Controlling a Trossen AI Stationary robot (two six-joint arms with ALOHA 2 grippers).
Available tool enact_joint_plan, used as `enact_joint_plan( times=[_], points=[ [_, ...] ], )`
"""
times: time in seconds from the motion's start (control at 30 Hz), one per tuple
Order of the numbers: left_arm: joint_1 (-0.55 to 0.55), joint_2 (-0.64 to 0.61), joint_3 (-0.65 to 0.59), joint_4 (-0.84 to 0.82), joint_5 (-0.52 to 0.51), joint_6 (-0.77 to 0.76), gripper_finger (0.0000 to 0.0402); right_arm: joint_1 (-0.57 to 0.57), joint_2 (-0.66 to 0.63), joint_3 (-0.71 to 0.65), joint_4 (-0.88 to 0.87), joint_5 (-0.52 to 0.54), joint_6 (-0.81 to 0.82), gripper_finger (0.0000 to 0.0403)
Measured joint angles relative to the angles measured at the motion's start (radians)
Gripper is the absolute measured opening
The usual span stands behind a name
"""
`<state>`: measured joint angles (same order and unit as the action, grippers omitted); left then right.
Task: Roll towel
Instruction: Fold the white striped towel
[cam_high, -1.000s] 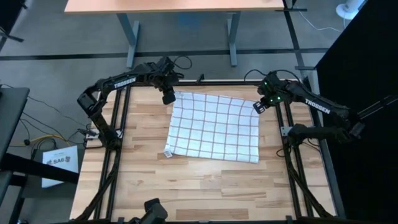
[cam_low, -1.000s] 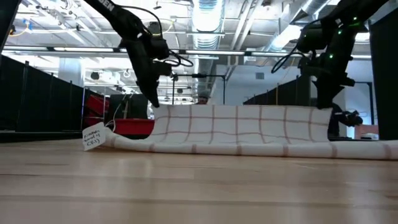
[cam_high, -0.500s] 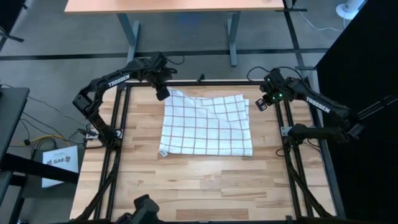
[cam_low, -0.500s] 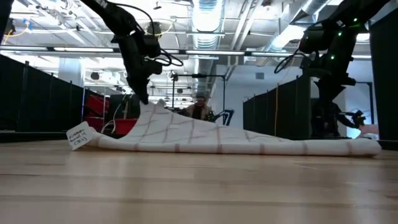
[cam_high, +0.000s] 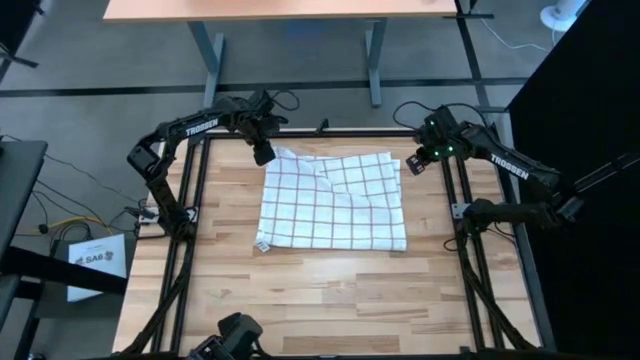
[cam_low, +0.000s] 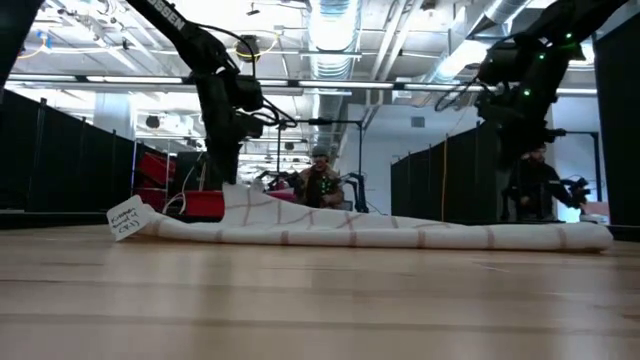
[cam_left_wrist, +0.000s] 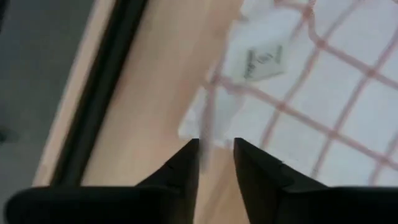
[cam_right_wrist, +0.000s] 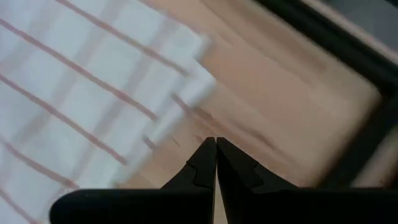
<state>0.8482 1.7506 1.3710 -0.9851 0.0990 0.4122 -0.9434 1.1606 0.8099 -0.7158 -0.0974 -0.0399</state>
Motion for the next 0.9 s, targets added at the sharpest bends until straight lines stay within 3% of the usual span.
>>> enact_joint_plan(
  times=[0.13, 0.23, 0.53, 0.77, 0.9],
  points=[
    [0.0, -0.003, 0.026, -0.098, 0.003, -0.026, 0.0122, 0.0, 0.029, 0.0, 0.112, -0.1, -0.005, 0.0],
    [-0.006, -0.024, 0.033, -0.135, 0.075, -0.088, 0.0128, 0.0, 0.136, 0.005, 0.172, -0.138, 0.038, 0.0012],
    [-0.062, -0.031, 0.035, -0.156, 0.118, -0.133, 0.0128, -0.063, 0.537, 0.231, 0.158, -0.136, 0.031, 0.0098],
    [-0.081, -0.031, 0.035, -0.162, 0.118, -0.15, 0.0128, -0.068, 0.706, 0.356, 0.072, -0.125, 0.01, 0.0103],
    [-0.082, -0.031, 0.035, -0.164, 0.118, -0.151, 0.0128, -0.06, 0.738, 0.37, 0.042, -0.087, -0.012, 0.0101]
  ],
)
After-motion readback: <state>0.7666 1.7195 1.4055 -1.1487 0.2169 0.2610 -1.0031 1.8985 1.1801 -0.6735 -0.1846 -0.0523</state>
